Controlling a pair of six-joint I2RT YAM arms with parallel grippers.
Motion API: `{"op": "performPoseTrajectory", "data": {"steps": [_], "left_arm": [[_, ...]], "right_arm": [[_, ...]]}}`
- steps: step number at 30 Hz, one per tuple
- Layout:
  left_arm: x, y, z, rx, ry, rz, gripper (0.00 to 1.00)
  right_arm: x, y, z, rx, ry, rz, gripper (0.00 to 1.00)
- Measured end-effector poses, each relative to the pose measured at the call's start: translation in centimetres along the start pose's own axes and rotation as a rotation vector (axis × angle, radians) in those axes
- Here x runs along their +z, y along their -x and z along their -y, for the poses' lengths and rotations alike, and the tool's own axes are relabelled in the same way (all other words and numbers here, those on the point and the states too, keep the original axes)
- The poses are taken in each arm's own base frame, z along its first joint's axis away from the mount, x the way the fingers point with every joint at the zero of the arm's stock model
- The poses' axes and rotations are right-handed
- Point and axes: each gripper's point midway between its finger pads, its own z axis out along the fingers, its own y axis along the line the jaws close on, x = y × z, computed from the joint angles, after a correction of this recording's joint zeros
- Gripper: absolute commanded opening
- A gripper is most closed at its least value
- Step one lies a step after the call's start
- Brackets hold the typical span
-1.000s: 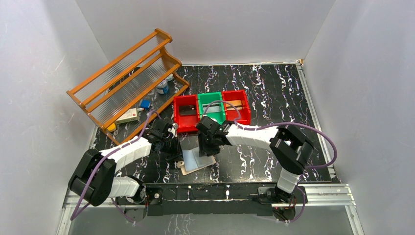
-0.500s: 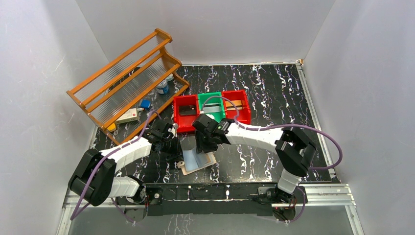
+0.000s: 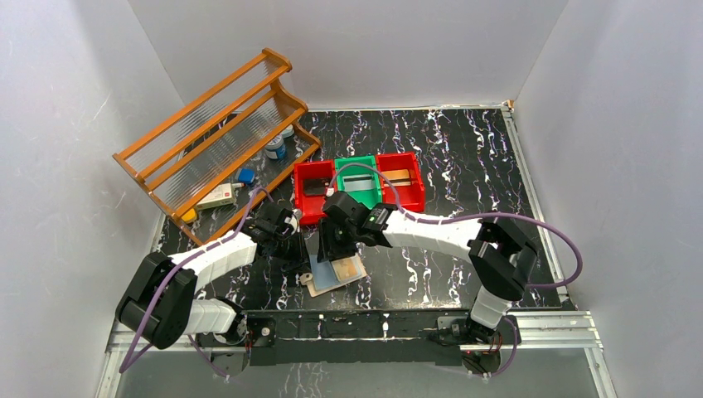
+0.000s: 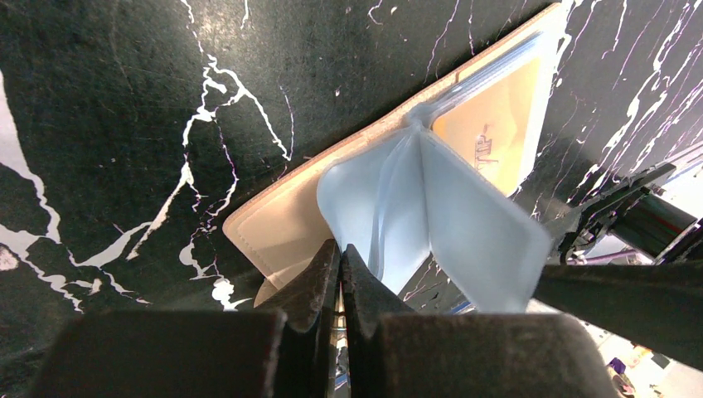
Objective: Take the credit cards out of the card holder
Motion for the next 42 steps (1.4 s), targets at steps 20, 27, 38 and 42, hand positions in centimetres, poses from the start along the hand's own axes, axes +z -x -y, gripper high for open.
{"op": "performPoseTrajectory", "data": {"steps": [20,27,38,42], "left_arm": [[-1.7,0.6,-0.6,-0.006,0.056,0.08,0.21],[-4.2,2.5,0.3,0.006,0.089,0.176,0.28],[-5.4,2.8,3.0,0.049,-0.006,0.159,0.27],[-4.0,2.1,3.5,0.049,-0.047,0.08,0.25]], "right_arm": [[1.1,-0.9,0.0,0.064,0.057,-0.02,0.51],[0.9,-1.5,3.0,0.164,0.026,-0.008,0.51],[0.8,-1.0,2.2,0.239,0.154,-0.008,0.49],[0.9,-1.0,1.2,0.248,0.207,-0.022,0.48]]}}
